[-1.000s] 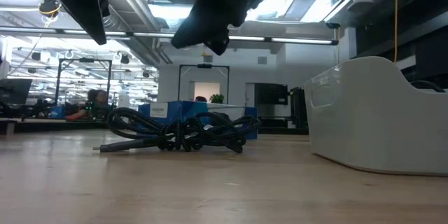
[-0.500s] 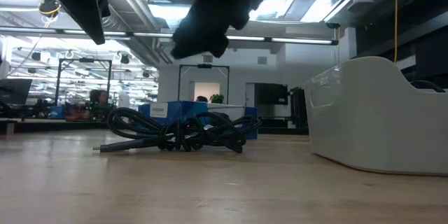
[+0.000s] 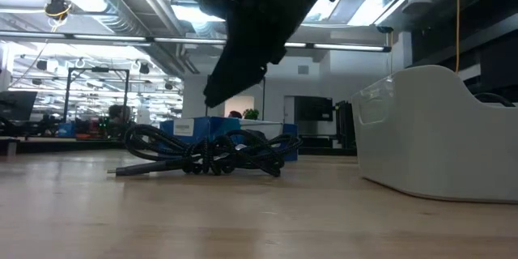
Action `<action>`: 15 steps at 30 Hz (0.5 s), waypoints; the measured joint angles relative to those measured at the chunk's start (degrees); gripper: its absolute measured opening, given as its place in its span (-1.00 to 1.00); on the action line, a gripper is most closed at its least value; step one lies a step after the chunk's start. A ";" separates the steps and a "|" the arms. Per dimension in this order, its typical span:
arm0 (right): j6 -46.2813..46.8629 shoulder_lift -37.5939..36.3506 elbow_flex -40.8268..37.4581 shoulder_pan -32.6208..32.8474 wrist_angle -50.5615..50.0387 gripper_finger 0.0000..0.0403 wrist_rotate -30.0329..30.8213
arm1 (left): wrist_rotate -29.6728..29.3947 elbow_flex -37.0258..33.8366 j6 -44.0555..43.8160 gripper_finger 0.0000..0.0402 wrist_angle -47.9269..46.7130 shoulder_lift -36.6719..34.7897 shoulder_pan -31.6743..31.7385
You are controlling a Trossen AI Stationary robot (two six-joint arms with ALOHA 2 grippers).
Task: Pick and place USB-C Cables
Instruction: Put the black usb cable into the gray bin
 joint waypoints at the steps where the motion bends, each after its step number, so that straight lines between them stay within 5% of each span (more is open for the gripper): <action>1: 0.06 0.00 0.00 -0.02 -0.13 0.00 0.03 | -0.69 0.00 1.42 -1.00 0.38 0.04 -0.39; 9: 0.17 0.61 0.09 0.02 -0.78 0.00 0.47 | -2.11 -3.86 13.25 -1.00 10.46 0.01 -2.30; 15: 0.29 1.63 0.02 0.00 -2.73 0.00 6.19 | -2.00 -11.53 14.66 -1.00 18.30 -3.52 -3.05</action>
